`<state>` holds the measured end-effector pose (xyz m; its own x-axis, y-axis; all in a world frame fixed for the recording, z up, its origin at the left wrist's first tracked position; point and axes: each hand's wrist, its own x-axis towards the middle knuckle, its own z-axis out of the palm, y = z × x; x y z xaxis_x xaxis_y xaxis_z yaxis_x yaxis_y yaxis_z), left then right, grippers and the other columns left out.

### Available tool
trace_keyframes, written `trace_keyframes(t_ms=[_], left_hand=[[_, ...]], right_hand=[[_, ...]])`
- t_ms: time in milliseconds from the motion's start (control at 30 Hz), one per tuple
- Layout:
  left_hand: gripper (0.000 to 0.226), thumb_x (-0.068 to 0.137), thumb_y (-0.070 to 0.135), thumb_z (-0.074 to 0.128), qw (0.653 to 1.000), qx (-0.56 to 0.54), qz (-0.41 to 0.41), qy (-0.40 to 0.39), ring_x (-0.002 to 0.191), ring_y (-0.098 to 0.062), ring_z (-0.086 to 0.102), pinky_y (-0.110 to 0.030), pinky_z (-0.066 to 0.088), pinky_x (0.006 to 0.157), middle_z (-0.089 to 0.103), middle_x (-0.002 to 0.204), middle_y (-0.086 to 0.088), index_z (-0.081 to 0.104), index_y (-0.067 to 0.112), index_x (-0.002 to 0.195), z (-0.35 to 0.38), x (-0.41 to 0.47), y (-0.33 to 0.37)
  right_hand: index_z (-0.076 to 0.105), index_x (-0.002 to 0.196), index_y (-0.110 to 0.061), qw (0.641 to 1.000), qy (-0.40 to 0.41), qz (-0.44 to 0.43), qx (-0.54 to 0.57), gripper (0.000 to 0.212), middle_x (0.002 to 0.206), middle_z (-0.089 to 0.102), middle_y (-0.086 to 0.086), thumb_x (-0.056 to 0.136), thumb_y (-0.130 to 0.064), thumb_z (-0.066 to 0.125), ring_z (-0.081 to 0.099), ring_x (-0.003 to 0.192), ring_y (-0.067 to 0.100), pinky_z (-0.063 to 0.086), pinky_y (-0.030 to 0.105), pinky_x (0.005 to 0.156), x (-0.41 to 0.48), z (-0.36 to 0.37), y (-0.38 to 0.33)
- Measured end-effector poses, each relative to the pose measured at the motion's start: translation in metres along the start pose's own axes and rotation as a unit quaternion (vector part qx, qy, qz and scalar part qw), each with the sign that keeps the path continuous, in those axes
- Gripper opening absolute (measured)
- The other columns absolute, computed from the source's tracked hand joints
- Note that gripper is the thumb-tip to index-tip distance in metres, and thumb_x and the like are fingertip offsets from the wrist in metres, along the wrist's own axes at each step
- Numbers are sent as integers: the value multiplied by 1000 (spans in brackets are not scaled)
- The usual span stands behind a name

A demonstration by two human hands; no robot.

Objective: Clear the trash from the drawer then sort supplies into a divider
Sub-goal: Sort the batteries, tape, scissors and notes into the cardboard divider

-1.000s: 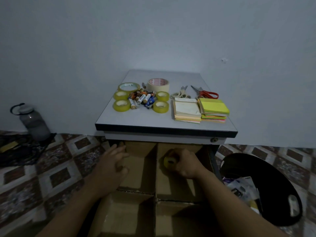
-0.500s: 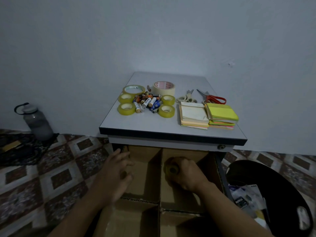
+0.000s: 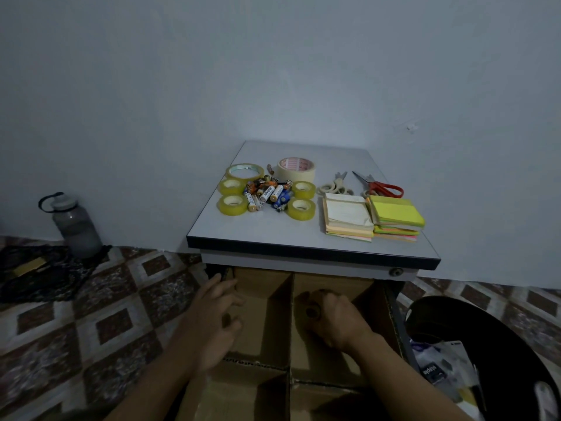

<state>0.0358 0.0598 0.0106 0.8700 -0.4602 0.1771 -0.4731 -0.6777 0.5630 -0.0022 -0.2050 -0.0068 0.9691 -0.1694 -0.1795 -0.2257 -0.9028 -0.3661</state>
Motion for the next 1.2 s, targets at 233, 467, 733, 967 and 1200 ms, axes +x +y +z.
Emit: trace_keyframes(t_ms=[233,467,733,967,1200], left_hand=[[21,93,25,62,1000,-15,12,9,140,5,4,-20,5,112,27,140,28,56,40,105,-2,-2,3],[22,93,23,63,998,-49,9,38,136,-3,31,-24,24,112,44,136,20,63,33,113,-16,-9,13],[24,88,17,70,982,-113,53,141,93,6,60,-6,46,75,65,97,20,66,32,107,-95,17,54],[32,85,26,72,990,-22,67,121,94,-10,58,-23,43,80,66,107,7,66,25,117,-138,111,75],[37,89,28,66,997,44,38,45,106,-17,57,-30,48,87,60,125,-2,63,26,125,-128,185,78]], right_hand=[[51,132,-31,999,-19,-21,-33,43,124,58,-3,91,-34,63,61,101,15,55,34,89,-12,-9,-6],[60,126,-26,997,14,-75,-11,32,121,62,-5,95,-21,61,58,94,5,51,14,72,-45,-47,-20],[64,115,-28,990,59,-124,10,22,99,64,-15,93,-27,64,61,85,-4,47,11,71,-59,-153,-56],[70,110,-20,975,169,-147,8,20,98,68,-6,91,-24,66,61,83,6,41,11,64,0,-210,-83],[65,120,-19,974,165,-155,-19,28,116,68,2,93,-26,65,62,99,15,45,20,75,76,-212,-102]])
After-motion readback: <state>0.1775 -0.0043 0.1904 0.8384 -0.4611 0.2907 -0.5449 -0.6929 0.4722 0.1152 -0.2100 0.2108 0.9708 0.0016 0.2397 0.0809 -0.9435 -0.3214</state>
